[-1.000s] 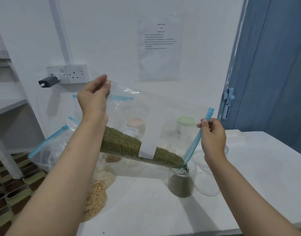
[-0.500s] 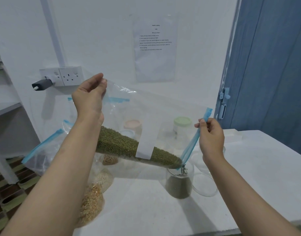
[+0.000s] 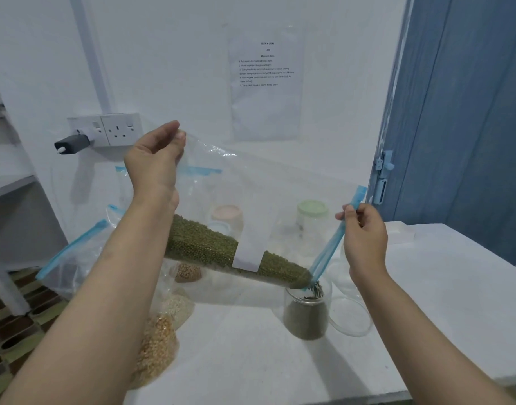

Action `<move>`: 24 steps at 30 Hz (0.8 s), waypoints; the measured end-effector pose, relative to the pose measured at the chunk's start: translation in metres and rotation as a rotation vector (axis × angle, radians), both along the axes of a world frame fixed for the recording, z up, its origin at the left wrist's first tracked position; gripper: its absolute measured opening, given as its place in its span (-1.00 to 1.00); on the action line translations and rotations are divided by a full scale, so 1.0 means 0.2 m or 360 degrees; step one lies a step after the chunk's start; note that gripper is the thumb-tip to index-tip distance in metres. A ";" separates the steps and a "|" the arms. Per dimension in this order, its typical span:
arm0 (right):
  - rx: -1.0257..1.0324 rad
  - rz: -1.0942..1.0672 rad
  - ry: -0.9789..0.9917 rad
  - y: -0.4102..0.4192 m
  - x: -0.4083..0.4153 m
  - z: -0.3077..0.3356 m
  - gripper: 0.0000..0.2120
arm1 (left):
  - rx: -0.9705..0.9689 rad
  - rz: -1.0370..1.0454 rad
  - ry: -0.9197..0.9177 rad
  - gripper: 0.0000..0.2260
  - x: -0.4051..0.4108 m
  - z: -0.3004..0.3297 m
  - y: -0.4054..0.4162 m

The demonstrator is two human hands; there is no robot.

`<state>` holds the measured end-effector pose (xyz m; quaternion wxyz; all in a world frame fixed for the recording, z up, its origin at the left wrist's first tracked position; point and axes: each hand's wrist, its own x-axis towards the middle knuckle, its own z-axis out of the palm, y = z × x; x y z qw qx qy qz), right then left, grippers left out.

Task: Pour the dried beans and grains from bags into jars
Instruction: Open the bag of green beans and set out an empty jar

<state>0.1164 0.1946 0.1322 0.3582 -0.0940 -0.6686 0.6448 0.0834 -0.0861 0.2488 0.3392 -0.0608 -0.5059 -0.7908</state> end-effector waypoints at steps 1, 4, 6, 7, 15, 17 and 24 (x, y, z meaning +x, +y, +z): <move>0.0000 -0.0001 -0.0001 0.00 0.00 0.00 -0.83 | -0.0009 0.0001 0.0000 -0.82 0.00 0.00 0.00; 0.0000 -0.0002 -0.0003 0.00 0.01 0.00 -0.83 | -0.0032 0.0004 0.0003 -0.82 0.00 0.01 0.00; -0.0001 -0.0002 -0.0005 0.00 0.01 0.00 -0.83 | -0.0042 0.0007 0.0004 -0.82 0.00 0.01 -0.01; -0.0004 -0.0003 -0.0005 0.00 0.02 -0.01 -0.83 | -0.0047 0.0009 0.0004 -0.82 0.00 0.00 -0.01; -0.0020 -0.0015 -0.0005 0.00 0.03 -0.01 -0.85 | -0.0067 0.0003 0.0001 -0.82 0.01 0.01 0.00; -0.0023 -0.0017 -0.0009 0.00 0.03 -0.01 -0.85 | -0.0066 -0.0004 0.0007 -0.82 0.01 0.02 0.00; -0.0036 -0.0006 -0.0029 0.00 0.02 -0.01 -0.81 | -0.0067 -0.0005 0.0021 -0.82 0.01 0.03 0.01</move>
